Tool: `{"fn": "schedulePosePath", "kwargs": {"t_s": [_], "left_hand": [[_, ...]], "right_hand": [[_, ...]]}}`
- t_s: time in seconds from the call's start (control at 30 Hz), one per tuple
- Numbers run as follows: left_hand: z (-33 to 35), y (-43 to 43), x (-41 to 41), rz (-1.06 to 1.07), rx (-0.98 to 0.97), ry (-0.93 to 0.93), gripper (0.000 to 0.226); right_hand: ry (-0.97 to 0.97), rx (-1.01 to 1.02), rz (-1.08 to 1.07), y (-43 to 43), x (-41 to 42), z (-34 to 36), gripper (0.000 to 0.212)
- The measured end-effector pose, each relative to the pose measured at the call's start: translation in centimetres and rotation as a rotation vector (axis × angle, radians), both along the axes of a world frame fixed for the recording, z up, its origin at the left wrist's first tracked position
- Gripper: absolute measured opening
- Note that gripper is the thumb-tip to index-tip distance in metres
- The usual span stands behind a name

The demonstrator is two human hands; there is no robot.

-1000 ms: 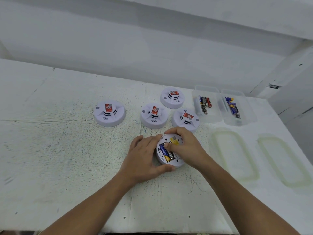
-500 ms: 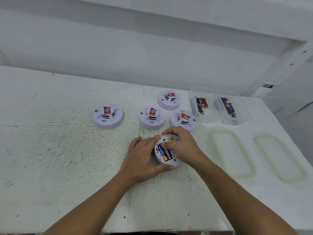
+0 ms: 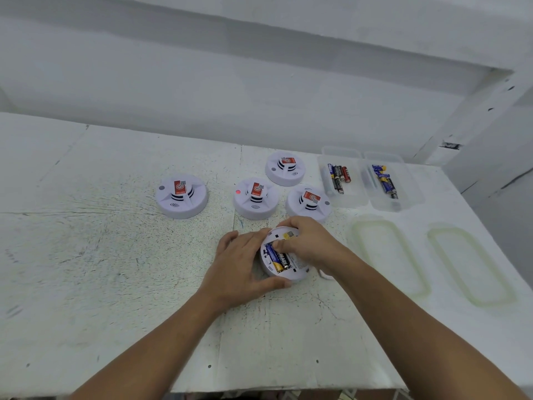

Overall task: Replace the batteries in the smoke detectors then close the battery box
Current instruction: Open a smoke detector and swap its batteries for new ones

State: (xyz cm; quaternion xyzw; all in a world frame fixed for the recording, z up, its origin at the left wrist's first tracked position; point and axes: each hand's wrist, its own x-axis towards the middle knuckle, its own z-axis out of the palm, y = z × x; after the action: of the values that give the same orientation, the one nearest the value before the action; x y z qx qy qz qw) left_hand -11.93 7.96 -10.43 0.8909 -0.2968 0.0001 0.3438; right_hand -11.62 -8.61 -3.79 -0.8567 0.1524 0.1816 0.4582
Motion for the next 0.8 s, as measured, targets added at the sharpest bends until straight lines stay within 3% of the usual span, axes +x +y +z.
{"fn": "schedulePosePath", "kwargs": {"t_s": [0.13,0.3,0.8], "left_hand": [[-0.1,0.2,0.1,-0.027,0.002,-0.002,0.101],[-0.1,0.2,0.1,-0.027,0.01,-0.022,0.099],[-0.4,0.1,0.5,-0.031,0.036,-0.021,0.102]], "right_hand": [[0.05,0.007,0.096,-0.4,0.4,0.6,0.034],[0.116,0.109,0.027,-0.3,0.6,0.6,0.036],[-0.008,0.108,-0.049,0.0,-0.4,-0.4,0.034]]}}
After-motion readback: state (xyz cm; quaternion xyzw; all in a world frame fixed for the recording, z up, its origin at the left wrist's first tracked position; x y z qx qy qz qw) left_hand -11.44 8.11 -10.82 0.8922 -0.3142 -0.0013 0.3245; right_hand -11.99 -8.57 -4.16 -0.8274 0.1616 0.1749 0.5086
